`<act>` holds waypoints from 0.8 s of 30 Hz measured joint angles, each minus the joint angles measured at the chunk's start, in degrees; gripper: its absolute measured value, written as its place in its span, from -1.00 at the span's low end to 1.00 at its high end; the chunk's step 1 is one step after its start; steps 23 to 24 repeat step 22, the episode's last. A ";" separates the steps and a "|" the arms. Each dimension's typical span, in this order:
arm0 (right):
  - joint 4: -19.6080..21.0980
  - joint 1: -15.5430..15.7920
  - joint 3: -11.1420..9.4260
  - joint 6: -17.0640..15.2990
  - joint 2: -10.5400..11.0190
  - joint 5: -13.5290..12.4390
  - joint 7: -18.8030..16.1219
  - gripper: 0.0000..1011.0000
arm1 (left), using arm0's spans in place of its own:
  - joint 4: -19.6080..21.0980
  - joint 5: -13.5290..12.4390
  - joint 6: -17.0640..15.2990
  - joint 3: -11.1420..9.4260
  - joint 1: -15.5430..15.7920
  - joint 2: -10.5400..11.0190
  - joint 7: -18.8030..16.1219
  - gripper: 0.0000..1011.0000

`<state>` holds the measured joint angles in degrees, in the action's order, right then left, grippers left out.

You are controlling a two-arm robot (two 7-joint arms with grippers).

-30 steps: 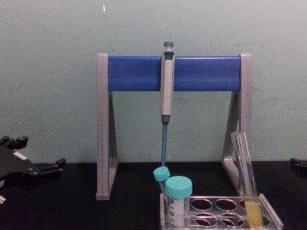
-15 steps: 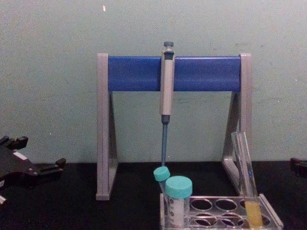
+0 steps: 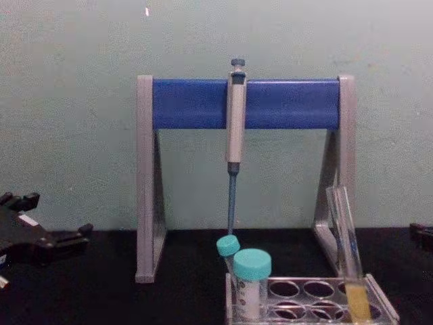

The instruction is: Pick up the test tube from the test tube rack, shake it, then place it back into the test tube rack.

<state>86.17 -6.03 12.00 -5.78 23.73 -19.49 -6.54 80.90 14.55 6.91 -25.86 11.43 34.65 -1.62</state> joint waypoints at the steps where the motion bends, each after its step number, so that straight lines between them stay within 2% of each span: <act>1: 0.00 0.00 0.00 0.00 0.00 0.00 0.00 0.98 | 0.00 0.00 0.00 0.00 0.00 0.00 0.00 0.98; 24: -0.01 0.00 0.00 0.00 0.00 0.00 0.00 0.98 | 0.00 0.00 0.00 0.00 0.00 0.00 0.00 0.98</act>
